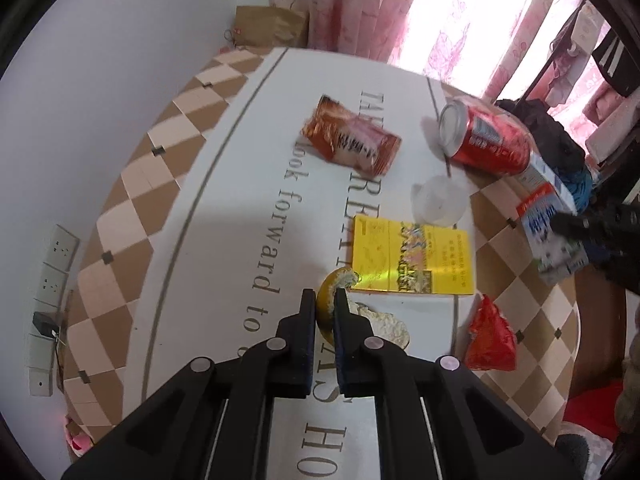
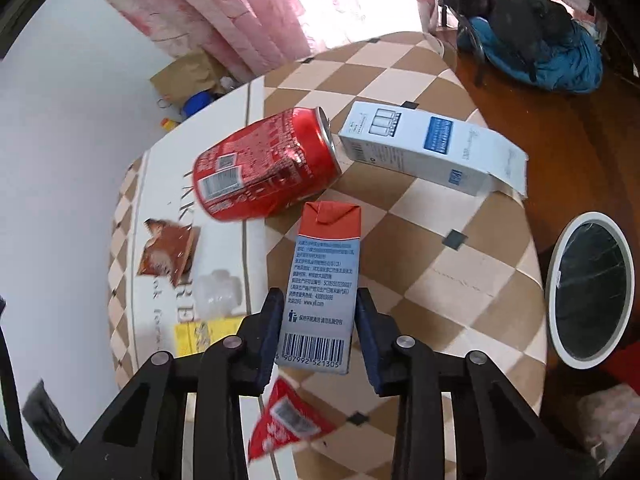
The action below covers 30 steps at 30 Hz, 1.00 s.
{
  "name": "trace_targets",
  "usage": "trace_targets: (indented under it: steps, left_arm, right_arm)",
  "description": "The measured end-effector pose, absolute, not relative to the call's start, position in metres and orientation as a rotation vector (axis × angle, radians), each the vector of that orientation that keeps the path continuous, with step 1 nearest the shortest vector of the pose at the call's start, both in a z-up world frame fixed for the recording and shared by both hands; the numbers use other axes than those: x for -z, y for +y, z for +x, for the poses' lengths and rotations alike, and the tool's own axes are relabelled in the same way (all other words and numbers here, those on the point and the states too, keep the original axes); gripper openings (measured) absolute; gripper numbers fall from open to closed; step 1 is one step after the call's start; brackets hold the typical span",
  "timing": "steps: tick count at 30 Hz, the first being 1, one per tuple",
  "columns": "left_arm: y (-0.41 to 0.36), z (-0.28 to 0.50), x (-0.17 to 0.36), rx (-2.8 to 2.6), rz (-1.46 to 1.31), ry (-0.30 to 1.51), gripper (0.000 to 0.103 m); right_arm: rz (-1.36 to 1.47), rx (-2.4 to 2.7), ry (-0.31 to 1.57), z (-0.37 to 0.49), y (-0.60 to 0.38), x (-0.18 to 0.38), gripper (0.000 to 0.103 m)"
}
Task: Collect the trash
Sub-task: 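Carry the carton and bread over the bin and release both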
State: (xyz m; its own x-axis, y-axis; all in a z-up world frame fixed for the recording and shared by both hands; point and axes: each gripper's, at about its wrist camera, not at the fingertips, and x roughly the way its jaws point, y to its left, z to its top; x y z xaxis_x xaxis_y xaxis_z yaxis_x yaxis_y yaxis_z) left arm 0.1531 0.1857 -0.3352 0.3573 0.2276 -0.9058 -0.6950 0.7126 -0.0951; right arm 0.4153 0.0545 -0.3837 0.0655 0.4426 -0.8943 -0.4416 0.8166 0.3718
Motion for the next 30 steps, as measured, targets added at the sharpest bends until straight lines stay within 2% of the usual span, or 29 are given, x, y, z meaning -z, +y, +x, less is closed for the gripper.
trace_targets:
  steps: [11,20,25,30]
  left_arm:
    - [0.147,0.15,0.252,-0.604,-0.404,0.918,0.005]
    - [0.067,0.215,0.179,-0.432,-0.31,0.819,0.005]
    - [0.002,0.279,0.17,-0.298,-0.283,0.814,0.005]
    - [-0.063,0.344,0.194,-0.156,-0.291,0.878,0.005]
  right_arm:
    - [-0.003,-0.725,1.254,0.385,-0.003,0.334,0.037]
    - [0.058,-0.716,1.102,0.4,-0.091,0.255,0.037]
    - [0.065,-0.63,1.055,0.427,-0.161,0.233,0.037]
    - [0.057,-0.508,1.073,0.46,-0.241,0.245,0.037]
